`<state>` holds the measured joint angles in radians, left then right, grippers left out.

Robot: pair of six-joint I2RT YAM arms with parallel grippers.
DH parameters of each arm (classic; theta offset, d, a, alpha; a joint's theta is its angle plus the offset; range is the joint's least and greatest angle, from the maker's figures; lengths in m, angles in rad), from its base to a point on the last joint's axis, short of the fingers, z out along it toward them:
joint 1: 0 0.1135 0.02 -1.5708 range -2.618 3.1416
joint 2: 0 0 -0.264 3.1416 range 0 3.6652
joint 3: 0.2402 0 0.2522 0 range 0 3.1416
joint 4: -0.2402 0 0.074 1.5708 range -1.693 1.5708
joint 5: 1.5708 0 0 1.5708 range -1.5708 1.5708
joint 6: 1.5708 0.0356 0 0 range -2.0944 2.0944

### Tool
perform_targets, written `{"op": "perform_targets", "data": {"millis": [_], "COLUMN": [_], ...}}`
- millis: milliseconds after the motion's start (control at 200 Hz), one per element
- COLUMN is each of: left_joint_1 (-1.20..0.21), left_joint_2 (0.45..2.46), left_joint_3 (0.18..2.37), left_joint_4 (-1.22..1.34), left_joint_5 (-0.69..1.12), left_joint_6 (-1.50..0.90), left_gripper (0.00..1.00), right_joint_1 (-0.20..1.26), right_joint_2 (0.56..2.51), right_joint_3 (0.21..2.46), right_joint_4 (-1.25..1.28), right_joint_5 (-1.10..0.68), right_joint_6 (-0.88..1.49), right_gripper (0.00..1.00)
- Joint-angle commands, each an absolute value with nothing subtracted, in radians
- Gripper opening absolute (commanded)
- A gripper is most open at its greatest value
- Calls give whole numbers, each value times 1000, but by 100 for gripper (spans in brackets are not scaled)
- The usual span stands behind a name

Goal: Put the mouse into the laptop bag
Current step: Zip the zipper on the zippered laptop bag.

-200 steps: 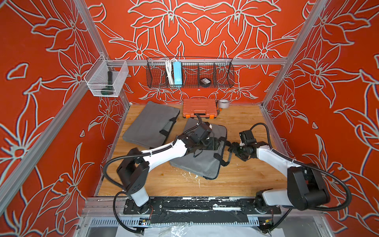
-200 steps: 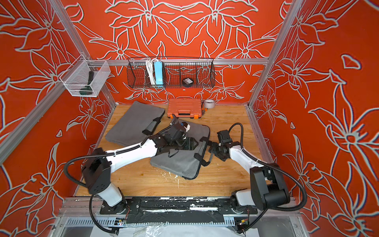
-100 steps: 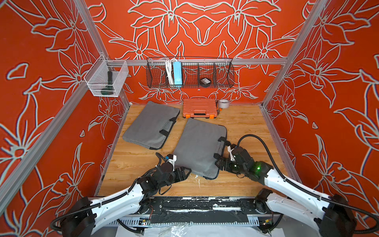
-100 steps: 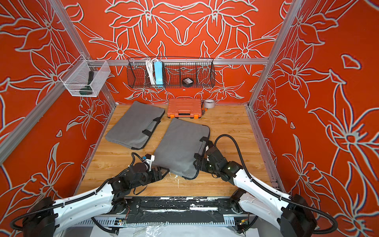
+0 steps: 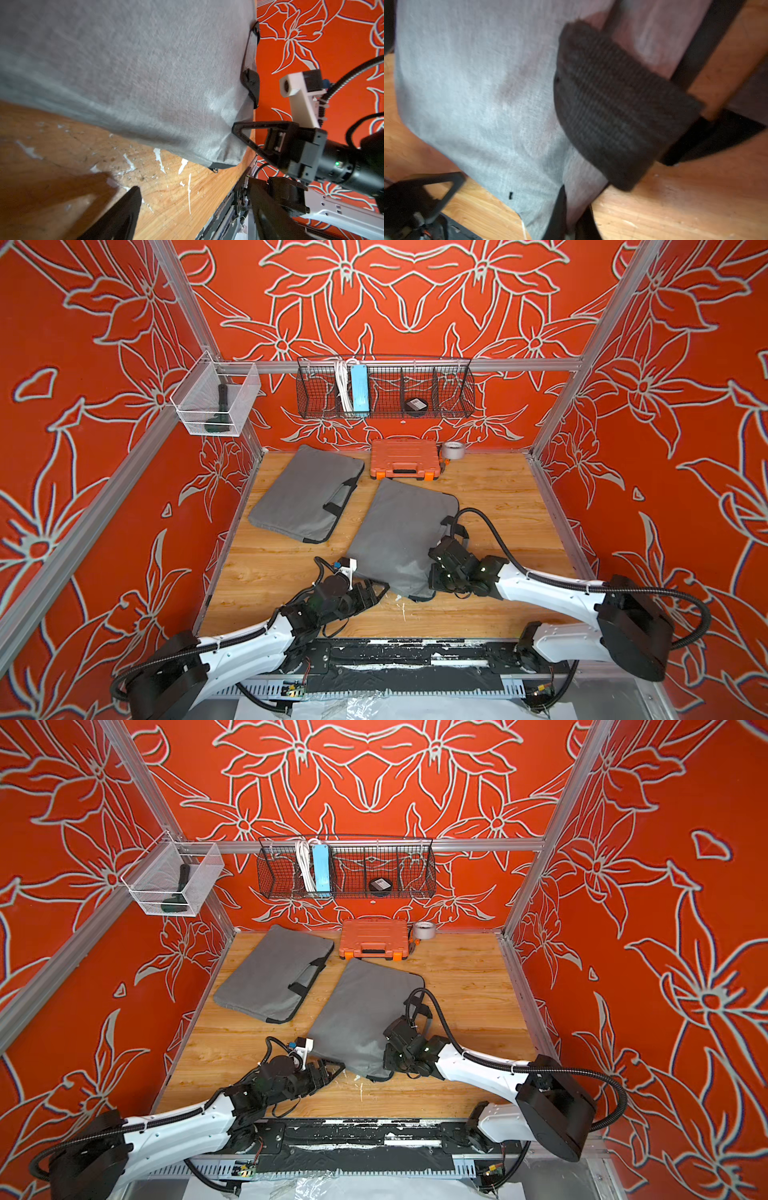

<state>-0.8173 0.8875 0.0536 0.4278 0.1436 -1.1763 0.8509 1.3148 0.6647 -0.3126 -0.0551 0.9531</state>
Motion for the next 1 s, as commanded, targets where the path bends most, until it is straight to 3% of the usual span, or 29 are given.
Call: {"op": "perform_targets", "data": {"millis": [0, 591, 996], "left_joint_1": [-819, -819, -819], "left_joint_2": [948, 1151, 1130], "left_joint_3": [63, 140, 173], "left_joint_4": [534, 534, 412], "left_joint_5": [166, 176, 199], "left_joint_6": [-1201, -1222, -1329], "left_gripper": [83, 86, 87], "right_joint_1": [852, 850, 838], "right_joint_2": [1339, 1221, 1252], "right_joint_3": [729, 718, 752], "right_joint_4": [-330, -374, -351], "right_joint_5": [-1, 44, 46], "right_joint_6": [934, 927, 922], "right_gripper": [0, 0, 0]}}
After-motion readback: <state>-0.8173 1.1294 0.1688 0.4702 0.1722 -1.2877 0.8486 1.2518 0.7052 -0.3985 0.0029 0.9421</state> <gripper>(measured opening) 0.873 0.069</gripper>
